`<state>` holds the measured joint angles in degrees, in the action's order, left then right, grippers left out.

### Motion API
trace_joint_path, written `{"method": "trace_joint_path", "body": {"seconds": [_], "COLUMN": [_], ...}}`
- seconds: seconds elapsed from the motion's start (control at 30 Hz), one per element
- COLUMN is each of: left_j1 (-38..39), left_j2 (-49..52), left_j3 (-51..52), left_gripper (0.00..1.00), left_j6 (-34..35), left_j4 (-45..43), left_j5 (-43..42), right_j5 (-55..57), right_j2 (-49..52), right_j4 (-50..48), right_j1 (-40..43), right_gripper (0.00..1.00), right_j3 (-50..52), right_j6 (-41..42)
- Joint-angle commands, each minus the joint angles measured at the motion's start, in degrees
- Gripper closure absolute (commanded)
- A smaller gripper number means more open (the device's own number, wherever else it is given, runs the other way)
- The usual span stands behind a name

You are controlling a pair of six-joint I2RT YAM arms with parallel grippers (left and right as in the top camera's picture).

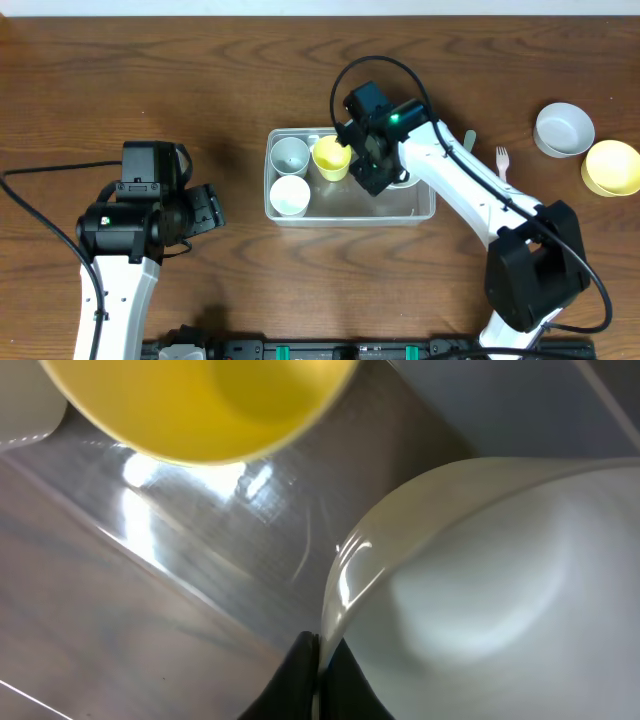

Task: Pack container
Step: 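Carry the white bowl into the container's right side and release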

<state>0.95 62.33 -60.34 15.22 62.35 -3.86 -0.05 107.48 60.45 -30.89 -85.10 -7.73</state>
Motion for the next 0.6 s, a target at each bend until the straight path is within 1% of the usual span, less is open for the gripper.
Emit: {"method": "trace_joint_path", "body": {"seconds": [0.0, 0.17, 0.23, 0.37, 0.47, 0.57], "left_j1": [-0.3, -0.3, -0.3, -0.3, -0.3, -0.3], "left_j2": [0.2, 0.2, 0.2, 0.2, 0.2, 0.2], "left_j3": [0.1, 0.1, 0.1, 0.1, 0.1, 0.1], "left_gripper": [0.25, 0.25, 0.25, 0.25, 0.25, 0.25], "left_j6": [0.3, 0.3, 0.3, 0.3, 0.3, 0.3], "left_j4": [0.1, 0.1, 0.1, 0.1, 0.1, 0.1], "left_j5": [0.9, 0.9, 0.9, 0.9, 0.9, 0.9], "right_j5": [0.7, 0.7, 0.7, 0.7, 0.7, 0.7], "right_j2": [0.5, 0.5, 0.5, 0.5, 0.5, 0.5], "right_j4": [0.2, 1.1, 1.3, 1.3, 1.3, 1.6], "right_j1": [1.8, 2.5, 2.4, 2.4, 2.4, 2.4], "right_gripper": [0.94, 0.87, 0.8, 0.79, 0.76, 0.76], "right_j3": [0.1, 0.1, 0.1, 0.1, 0.1, 0.1], "right_j6": [0.4, 0.4, 0.4, 0.4, 0.4, 0.4]}}
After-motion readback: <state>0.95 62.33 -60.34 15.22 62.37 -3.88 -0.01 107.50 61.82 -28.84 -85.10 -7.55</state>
